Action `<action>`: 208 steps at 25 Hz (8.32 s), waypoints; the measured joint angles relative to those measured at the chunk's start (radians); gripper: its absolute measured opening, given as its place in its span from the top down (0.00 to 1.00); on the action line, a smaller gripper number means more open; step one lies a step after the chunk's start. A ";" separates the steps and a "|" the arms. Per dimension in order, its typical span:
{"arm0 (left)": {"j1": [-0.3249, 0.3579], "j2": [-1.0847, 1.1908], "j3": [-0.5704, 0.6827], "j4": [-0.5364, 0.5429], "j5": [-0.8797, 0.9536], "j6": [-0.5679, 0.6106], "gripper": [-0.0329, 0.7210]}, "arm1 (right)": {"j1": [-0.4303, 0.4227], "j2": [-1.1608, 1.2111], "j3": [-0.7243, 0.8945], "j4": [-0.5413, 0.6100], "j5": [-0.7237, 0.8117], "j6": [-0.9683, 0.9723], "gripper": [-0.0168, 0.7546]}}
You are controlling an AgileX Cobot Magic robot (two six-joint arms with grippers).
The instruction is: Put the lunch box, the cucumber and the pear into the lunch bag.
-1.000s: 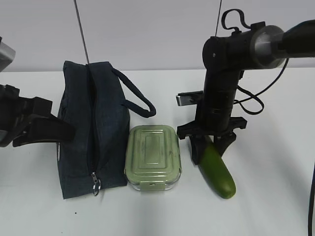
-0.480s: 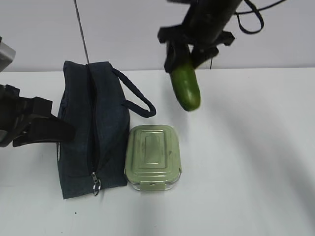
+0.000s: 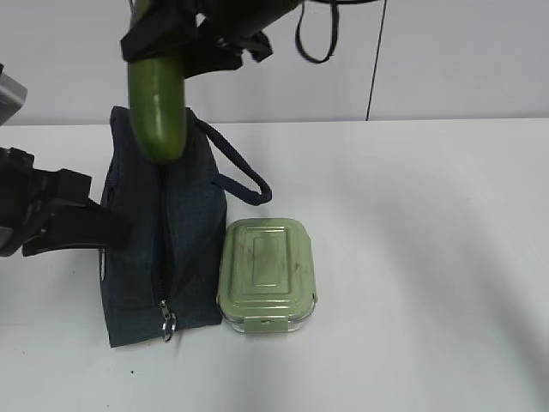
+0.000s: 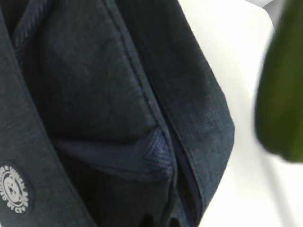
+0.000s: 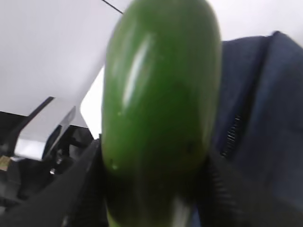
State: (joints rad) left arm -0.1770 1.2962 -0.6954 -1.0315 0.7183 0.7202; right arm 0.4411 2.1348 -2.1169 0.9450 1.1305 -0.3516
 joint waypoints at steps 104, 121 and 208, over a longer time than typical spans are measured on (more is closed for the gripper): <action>0.000 0.000 0.000 0.002 0.020 0.001 0.97 | -0.514 -0.246 1.168 0.360 0.037 -0.860 0.34; 0.000 0.000 0.000 -0.015 0.020 0.001 0.97 | -0.337 -0.145 1.111 0.425 -0.108 -0.844 0.16; 0.000 0.000 0.000 -0.003 0.012 0.001 0.98 | -0.188 -0.180 0.508 0.494 -0.002 -0.600 0.47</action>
State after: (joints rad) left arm -0.1770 1.2962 -0.6954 -1.0345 0.7300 0.7211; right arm 0.2532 1.9543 -1.6085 1.4388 1.1282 -0.9517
